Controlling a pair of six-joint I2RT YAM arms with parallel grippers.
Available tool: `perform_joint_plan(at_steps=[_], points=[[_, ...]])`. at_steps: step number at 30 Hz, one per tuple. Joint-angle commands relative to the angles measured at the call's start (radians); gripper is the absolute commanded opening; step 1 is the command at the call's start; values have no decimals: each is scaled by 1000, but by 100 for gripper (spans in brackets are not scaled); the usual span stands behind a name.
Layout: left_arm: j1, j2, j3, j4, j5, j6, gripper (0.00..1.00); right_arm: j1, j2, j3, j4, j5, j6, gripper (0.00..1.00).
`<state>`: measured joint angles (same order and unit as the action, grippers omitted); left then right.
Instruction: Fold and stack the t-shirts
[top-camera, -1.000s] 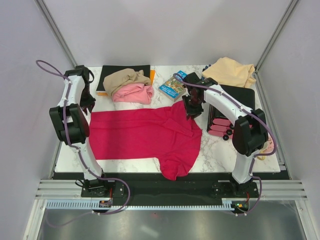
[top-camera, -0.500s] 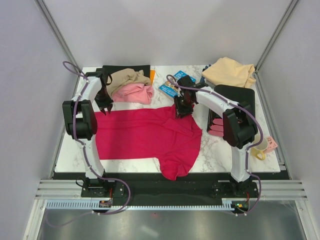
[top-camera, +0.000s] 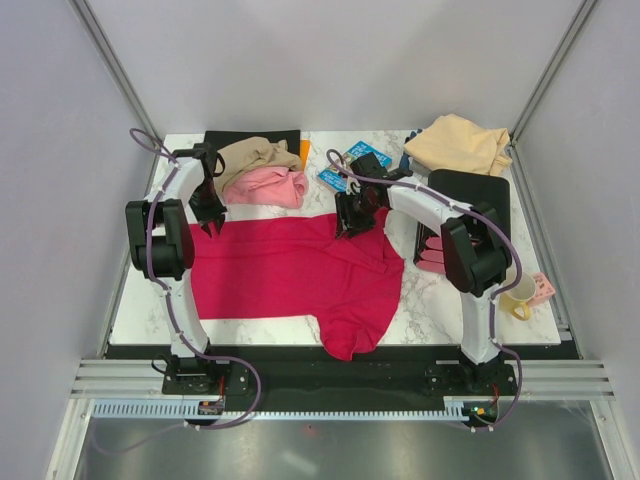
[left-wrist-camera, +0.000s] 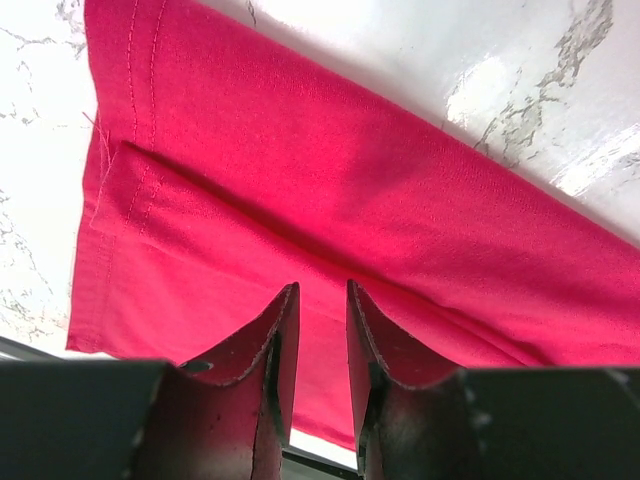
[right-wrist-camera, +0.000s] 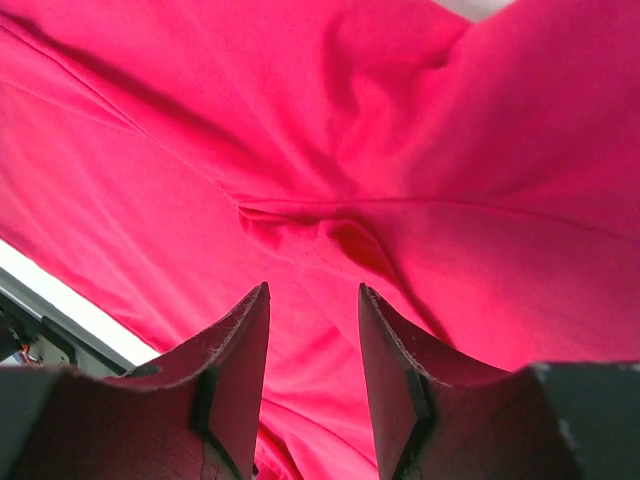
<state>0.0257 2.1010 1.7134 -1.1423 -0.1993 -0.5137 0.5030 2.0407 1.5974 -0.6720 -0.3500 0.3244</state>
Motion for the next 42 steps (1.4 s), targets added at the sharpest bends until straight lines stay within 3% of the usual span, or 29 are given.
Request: perform_joint_plan(at_steps=[1,10,12,16,21,31,32,33,36,38,42], points=[[3,-53,5,12,5,38,32,8,33,2,49,-21,-27,48],[0,-61,0,10,9,49,31,20,95,18,49,-6,-45,47],[-1,-62,-3,13,9,50,31,26,96,15,48,-4,-54,39],[0,-59,-5,12,11,52,31,38,81,12,38,11,-58,8],[-3,-56,-3,13,17,47,30,72,41,18,-30,42,-50,5],[-7,-55,-9,21,32,34,29,177,-42,-45,-141,74,57,10],[-9,-55,-14,23,34,34,29,196,-39,-48,-146,72,64,12],[-9,-56,-15,26,35,34,29,209,-39,-51,-149,72,64,24],[-10,-64,-21,27,38,34,29,230,-42,-54,-178,89,88,31],[-12,-75,-28,30,38,35,29,232,-57,-50,-193,100,105,43],[-10,-91,-40,33,35,35,30,230,-89,16,-216,164,97,44]])
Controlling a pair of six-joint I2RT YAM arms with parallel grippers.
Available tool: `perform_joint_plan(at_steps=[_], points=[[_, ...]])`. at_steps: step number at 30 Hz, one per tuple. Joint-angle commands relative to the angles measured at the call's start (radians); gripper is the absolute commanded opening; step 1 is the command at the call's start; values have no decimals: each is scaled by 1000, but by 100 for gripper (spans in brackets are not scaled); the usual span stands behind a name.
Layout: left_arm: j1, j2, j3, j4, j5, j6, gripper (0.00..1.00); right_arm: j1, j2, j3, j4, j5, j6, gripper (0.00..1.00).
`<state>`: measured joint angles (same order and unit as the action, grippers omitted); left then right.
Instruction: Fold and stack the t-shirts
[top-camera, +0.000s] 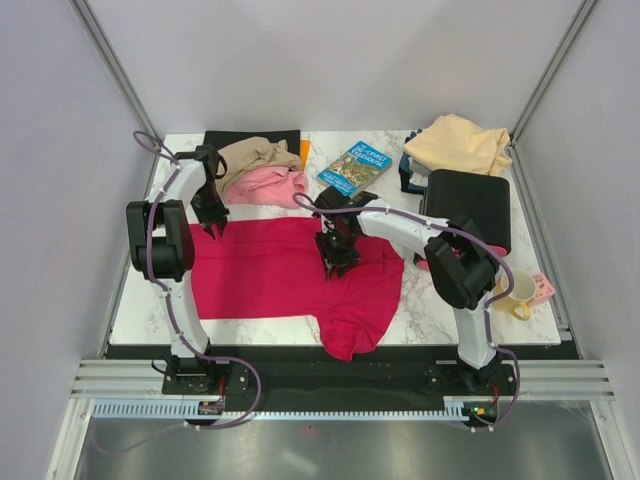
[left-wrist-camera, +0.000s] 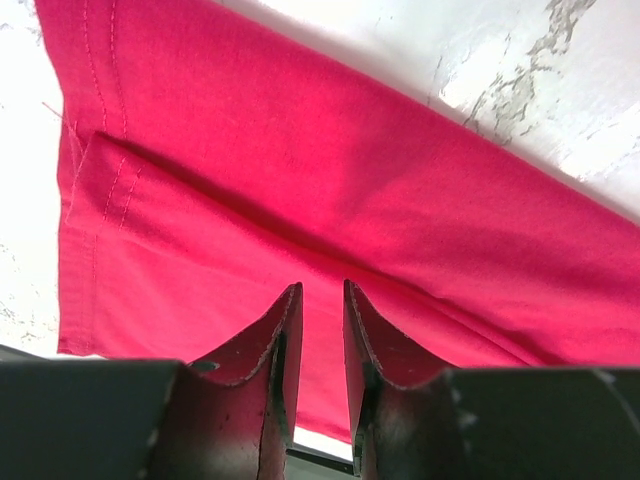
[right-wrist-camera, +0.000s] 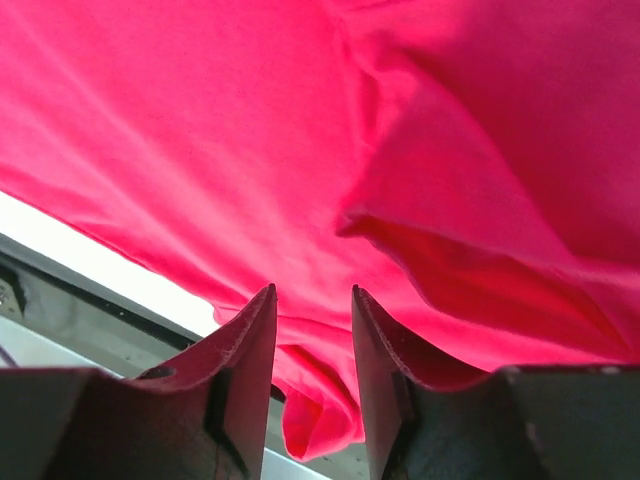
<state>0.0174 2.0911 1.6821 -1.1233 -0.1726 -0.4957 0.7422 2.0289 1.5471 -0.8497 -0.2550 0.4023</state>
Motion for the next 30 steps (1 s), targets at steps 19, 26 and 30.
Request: perform_joint_plan(at_steps=[19,26,30], points=[[-2,-115,-5,17,50,39,30,-191,125,229,43,89,-122,36],[-2,-121,-9,19,54,36,30,-191,73,121,43,85,-135,35],[-2,-114,1,17,62,31,29,-190,5,44,41,68,-134,35]])
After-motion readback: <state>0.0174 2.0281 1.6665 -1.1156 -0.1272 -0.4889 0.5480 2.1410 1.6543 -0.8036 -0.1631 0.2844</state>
